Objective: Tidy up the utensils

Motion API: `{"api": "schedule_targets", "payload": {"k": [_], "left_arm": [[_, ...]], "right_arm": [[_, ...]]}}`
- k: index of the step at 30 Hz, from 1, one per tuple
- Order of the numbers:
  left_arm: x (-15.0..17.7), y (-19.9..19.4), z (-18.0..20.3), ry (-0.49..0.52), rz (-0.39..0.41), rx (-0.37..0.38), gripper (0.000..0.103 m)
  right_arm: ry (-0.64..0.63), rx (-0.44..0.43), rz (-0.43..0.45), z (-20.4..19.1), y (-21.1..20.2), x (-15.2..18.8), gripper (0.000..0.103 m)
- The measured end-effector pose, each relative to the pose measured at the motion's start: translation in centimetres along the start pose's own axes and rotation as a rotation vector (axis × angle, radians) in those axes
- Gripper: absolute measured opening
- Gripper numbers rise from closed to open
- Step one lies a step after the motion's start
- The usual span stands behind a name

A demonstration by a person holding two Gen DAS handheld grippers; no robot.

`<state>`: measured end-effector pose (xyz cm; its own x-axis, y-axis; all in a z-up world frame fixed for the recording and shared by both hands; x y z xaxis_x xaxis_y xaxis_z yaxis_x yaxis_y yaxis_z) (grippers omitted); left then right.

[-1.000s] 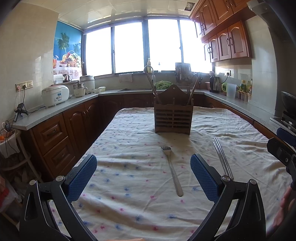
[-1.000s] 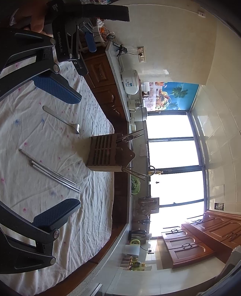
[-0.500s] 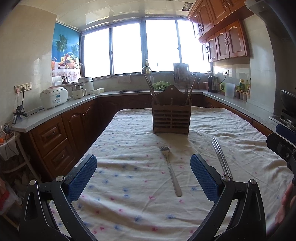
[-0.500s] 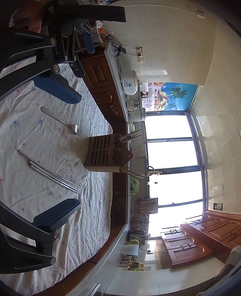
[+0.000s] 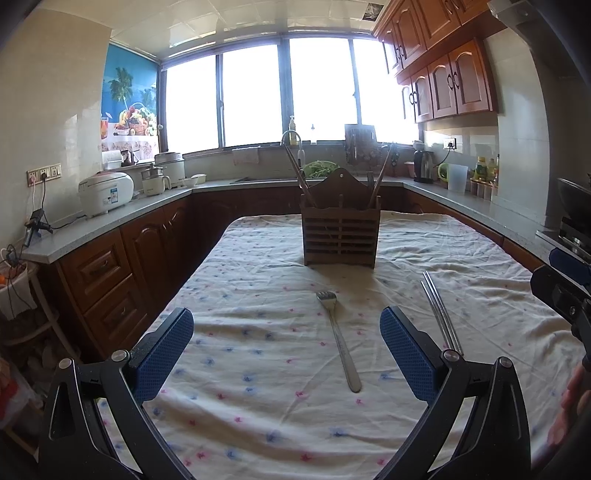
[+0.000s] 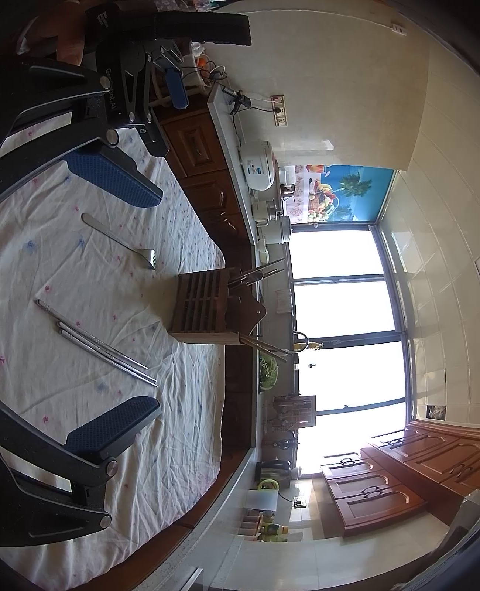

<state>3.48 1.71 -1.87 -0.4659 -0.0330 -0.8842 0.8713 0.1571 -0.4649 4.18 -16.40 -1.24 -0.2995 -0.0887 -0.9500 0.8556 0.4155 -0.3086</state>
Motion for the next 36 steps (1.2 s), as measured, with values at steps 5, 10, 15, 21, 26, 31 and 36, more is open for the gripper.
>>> {"api": "schedule_targets", "payload": {"k": [5, 10, 15, 21, 26, 31, 36], "left_arm": [[0.0, 0.0, 0.0, 0.000, 0.000, 0.000, 0.103], [-0.1, 0.1, 0.1, 0.002, -0.001, 0.002, 0.103], [-0.3, 0.4, 0.2, 0.005, -0.004, 0.006, 0.103], [-0.4, 0.6, 0.2, 0.005, -0.005, 0.007, 0.103], [-0.4, 0.6, 0.2, 0.004, -0.008, 0.008, 0.103], [-0.5, 1.1, 0.3, 0.005, -0.018, 0.011, 0.103], [-0.6, 1.4, 0.4, 0.003, -0.021, 0.017, 0.103]], "right_arm": [[0.002, 0.000, -0.006, 0.0, 0.2, 0.0, 0.103], [0.004, -0.001, -0.006, 0.0, 0.3, 0.1, 0.103], [0.005, -0.001, -0.007, 0.1, 0.3, 0.1, 0.103], [0.011, -0.001, -0.010, 0.3, 0.6, 0.3, 0.103], [0.012, -0.001, -0.016, 0.5, 1.0, 0.4, 0.103], [0.018, 0.003, -0.022, 0.8, 1.3, 0.4, 0.103], [0.027, 0.009, -0.026, 1.1, 1.4, 0.4, 0.103]]}}
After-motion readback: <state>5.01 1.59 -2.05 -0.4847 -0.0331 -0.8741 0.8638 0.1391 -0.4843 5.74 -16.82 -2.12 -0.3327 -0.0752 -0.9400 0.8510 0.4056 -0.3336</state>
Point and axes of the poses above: each gripper's, at about its wrist camera, not at the fingertips, and y roughly the way its jaws point, z to its right, x to its underside, the point moved 2 cm from there along y, roughly the way its jaws point, and after that the axes turned 7 degrees about -z, right-handed, at the moved point
